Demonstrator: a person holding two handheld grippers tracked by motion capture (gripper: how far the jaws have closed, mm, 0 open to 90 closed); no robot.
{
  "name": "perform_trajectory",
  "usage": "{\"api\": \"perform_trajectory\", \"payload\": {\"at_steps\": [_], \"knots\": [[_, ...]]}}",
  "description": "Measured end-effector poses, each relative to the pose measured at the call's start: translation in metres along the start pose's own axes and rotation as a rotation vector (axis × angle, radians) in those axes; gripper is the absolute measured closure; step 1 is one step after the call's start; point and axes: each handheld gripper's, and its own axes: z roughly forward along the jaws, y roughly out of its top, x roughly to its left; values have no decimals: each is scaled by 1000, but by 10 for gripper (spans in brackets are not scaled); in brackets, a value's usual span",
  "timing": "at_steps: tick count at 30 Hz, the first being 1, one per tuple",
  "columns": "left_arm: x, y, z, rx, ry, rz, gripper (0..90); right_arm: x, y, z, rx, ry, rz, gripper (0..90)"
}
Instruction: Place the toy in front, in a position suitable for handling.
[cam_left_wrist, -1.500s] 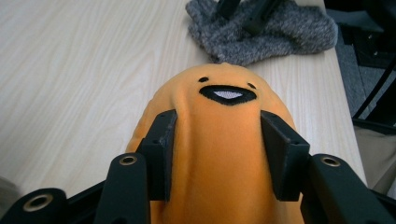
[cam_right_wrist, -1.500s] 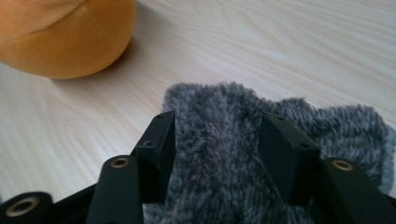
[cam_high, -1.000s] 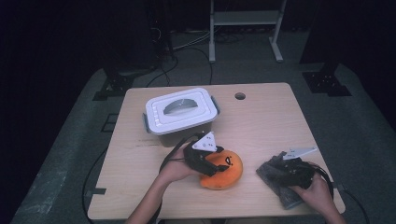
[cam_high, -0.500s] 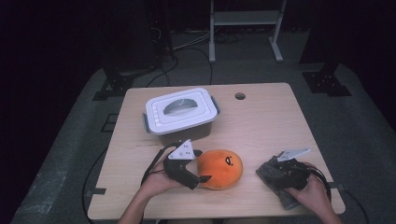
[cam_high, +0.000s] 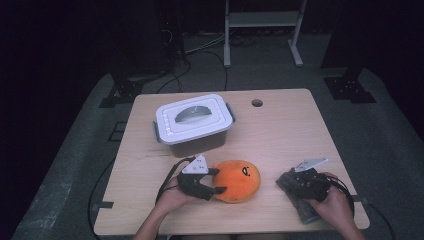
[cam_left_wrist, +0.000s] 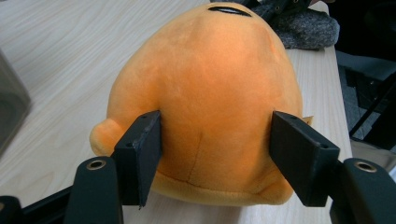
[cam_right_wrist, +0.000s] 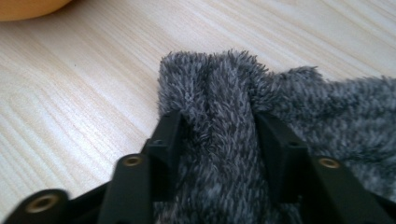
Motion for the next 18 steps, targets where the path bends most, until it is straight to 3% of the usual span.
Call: {"api": "perform_trajectory", "payload": {"at_steps": [4, 7, 8, 9, 10, 11, 12, 13, 14, 18], "knots": [[-3, 3, 4, -1, -1, 11, 367, -4, 2, -1, 10, 27, 26, 704], [-2, 4, 6, -1, -2, 15, 378, -10, 2, -1, 14, 63, 59, 733], [-2, 5, 7, 4, -5, 14, 378, -16, 3, -2, 13, 106, 90, 752], [-2, 5, 8, 4, -7, 17, 378, -16, 3, -2, 13, 106, 90, 752], [-2, 8, 10, 11, -12, 21, 378, -21, 4, -4, -13, 143, 110, 759], [-2, 8, 10, 11, -12, 21, 378, -21, 4, -4, -13, 143, 110, 759], [-2, 10, 13, 12, -20, 25, 377, -21, 7, -11, -70, 193, 121, 760], [-2, 10, 13, 12, -20, 25, 377, -21, 7, -11, -70, 193, 121, 760], [-1, 12, 17, 13, -25, 31, 377, -14, 15, -21, -134, 233, 102, 760], [-6, 17, 26, 8, -28, 45, 372, 13, 37, -41, -262, 302, 6, 757]]}}
